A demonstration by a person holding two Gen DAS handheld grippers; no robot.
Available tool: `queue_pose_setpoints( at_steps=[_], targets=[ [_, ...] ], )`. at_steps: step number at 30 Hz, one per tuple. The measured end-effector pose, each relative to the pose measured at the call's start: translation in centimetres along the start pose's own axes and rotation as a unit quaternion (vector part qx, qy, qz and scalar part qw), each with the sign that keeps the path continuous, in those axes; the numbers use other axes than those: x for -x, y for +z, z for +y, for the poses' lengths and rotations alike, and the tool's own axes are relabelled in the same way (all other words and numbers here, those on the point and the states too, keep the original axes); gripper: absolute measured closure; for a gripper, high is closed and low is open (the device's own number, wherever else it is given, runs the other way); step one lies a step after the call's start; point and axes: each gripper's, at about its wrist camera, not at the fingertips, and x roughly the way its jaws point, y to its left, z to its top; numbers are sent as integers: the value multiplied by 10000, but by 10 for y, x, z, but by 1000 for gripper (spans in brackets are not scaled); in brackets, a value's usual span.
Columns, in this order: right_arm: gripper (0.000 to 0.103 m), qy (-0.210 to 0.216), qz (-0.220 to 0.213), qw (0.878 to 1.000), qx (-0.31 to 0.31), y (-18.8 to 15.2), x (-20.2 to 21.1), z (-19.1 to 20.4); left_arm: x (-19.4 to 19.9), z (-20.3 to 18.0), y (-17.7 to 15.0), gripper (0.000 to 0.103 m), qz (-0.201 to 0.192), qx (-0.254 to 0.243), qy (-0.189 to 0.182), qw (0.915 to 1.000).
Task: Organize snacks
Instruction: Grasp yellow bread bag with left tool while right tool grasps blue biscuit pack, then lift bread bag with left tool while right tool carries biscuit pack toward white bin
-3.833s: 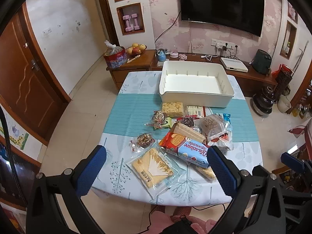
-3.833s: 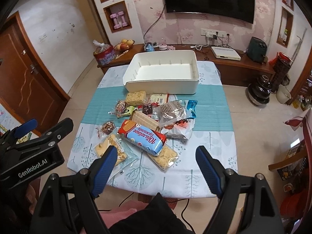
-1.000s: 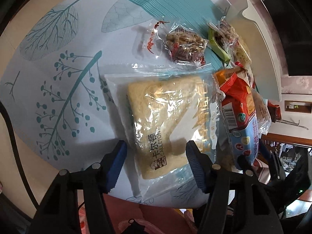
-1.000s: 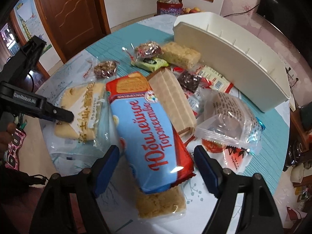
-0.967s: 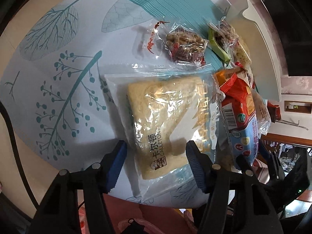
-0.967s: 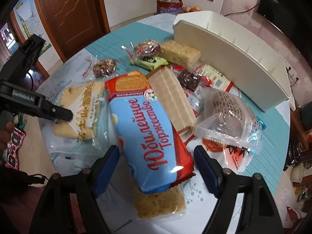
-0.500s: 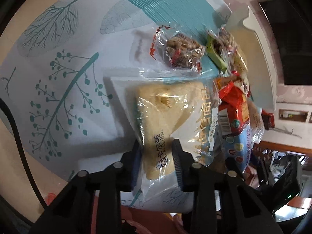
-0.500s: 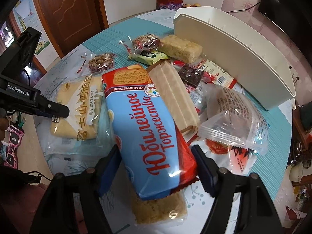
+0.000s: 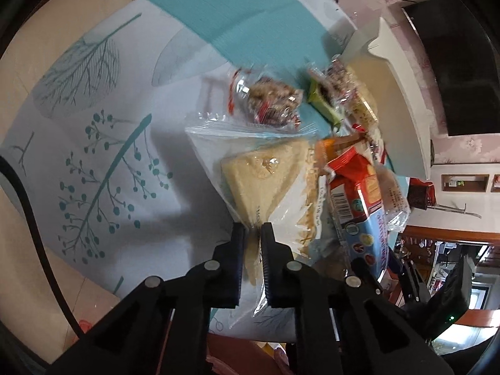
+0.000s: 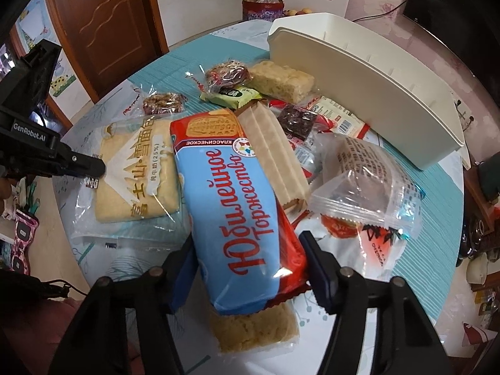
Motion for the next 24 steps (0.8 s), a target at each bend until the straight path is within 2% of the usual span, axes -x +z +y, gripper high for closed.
queue_pose_setpoints(
  at_steps=[10, 15, 24],
  targets=[
    [43, 72, -279, 9996, -70, -2, 27, 2, 35, -25, 2, 95, -333, -343, 92, 9988],
    [45, 87, -471, 9988, -110, -4, 45, 4, 45, -40, -3, 96, -381, -362, 123, 9985],
    [47, -99, -754, 9969, -204, -15, 77, -1, 70, -62, -15, 96, -628, -594, 111, 9962]
  ],
)
